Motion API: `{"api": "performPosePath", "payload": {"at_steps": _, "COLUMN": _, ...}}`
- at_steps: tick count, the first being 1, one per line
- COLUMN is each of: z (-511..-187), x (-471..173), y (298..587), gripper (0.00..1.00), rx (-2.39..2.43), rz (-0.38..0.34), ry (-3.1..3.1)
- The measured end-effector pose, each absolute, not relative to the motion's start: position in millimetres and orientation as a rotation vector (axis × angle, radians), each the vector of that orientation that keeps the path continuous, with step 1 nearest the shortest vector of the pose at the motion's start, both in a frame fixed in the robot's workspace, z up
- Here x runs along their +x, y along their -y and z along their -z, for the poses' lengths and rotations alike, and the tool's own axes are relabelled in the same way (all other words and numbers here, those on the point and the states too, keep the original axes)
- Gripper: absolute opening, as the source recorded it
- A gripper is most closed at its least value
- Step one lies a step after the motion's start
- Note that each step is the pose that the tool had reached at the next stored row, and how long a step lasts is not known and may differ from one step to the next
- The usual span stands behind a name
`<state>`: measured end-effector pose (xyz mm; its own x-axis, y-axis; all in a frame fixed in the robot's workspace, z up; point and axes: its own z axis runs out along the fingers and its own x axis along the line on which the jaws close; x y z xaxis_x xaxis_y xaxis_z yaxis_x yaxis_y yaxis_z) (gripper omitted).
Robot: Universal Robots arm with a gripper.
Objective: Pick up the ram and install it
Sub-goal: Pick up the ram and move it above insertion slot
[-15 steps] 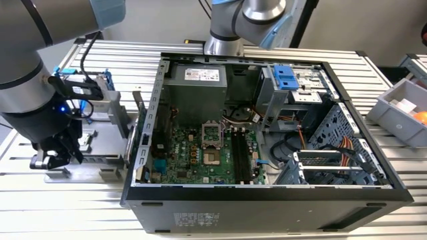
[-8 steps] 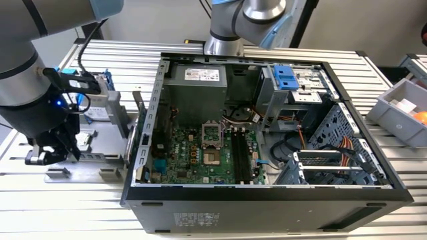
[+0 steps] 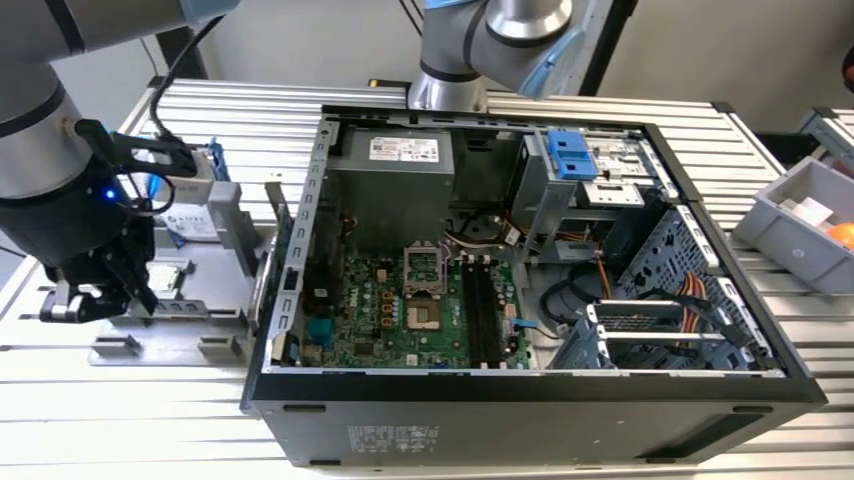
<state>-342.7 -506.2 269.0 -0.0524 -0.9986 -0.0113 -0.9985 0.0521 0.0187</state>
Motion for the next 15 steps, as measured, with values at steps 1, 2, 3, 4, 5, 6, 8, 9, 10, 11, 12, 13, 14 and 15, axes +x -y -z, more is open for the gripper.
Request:
{"api": "performPosePath", "payload": {"at_steps": 1, "z": -271, "x": -343, "y": 506, "gripper": 0.00, "rx": 2.159, "rz": 0.033, "ry": 2.275}}
{"api": "performPosePath", "payload": {"at_steps": 2, "z": -272, "x": -343, "y": 506, "gripper": 0.00, "rx": 2.159, "rz": 0.033, "ry": 2.275}}
{"api": "performPosePath", "payload": {"at_steps": 3, "z": -273, "x": -343, "y": 506, "gripper": 0.00, "rx": 2.159, "rz": 0.033, "ry": 2.275}}
{"api": "performPosePath", "payload": {"at_steps": 4, "z": -275, "x": -343, "y": 506, "gripper": 0.00, "rx": 2.159, "rz": 0.033, "ry": 2.275}}
{"api": "performPosePath", "payload": {"at_steps": 5, "z": -276, "x": -343, "y": 506, "gripper": 0.00, "rx": 2.159, "rz": 0.033, "ry": 2.275}}
{"api": "performPosePath", "payload": {"at_steps": 6, "z": -277, "x": -343, "y": 506, "gripper": 0.00, "rx": 2.159, "rz": 0.033, "ry": 2.275}}
{"api": "performPosePath", "payload": {"at_steps": 8, "z": -279, "x": -343, "y": 506, "gripper": 0.00, "rx": 2.159, "rz": 0.033, "ry": 2.275}}
{"api": "performPosePath", "payload": {"at_steps": 9, "z": -280, "x": -343, "y": 506, "gripper": 0.00, "rx": 2.159, "rz": 0.033, "ry": 2.275}}
{"api": "performPosePath", "payload": {"at_steps": 10, "z": -281, "x": -343, "y": 506, "gripper": 0.00, "rx": 2.159, "rz": 0.033, "ry": 2.275}}
{"api": "performPosePath", "payload": {"at_steps": 11, "z": -282, "x": -343, "y": 506, "gripper": 0.00, "rx": 2.159, "rz": 0.033, "ry": 2.275}}
{"api": "performPosePath", "payload": {"at_steps": 12, "z": -283, "x": -343, "y": 506, "gripper": 0.00, "rx": 2.159, "rz": 0.033, "ry": 2.275}}
{"api": "performPosePath", "payload": {"at_steps": 13, "z": -284, "x": -343, "y": 506, "gripper": 0.00, "rx": 2.159, "rz": 0.033, "ry": 2.275}}
{"api": "performPosePath", "payload": {"at_steps": 14, "z": -286, "x": -343, "y": 506, "gripper": 0.00, "rx": 2.159, "rz": 0.033, "ry": 2.275}}
{"api": "performPosePath", "payload": {"at_steps": 15, "z": -287, "x": -343, "y": 506, "gripper": 0.00, "rx": 2.159, "rz": 0.033, "ry": 2.275}}
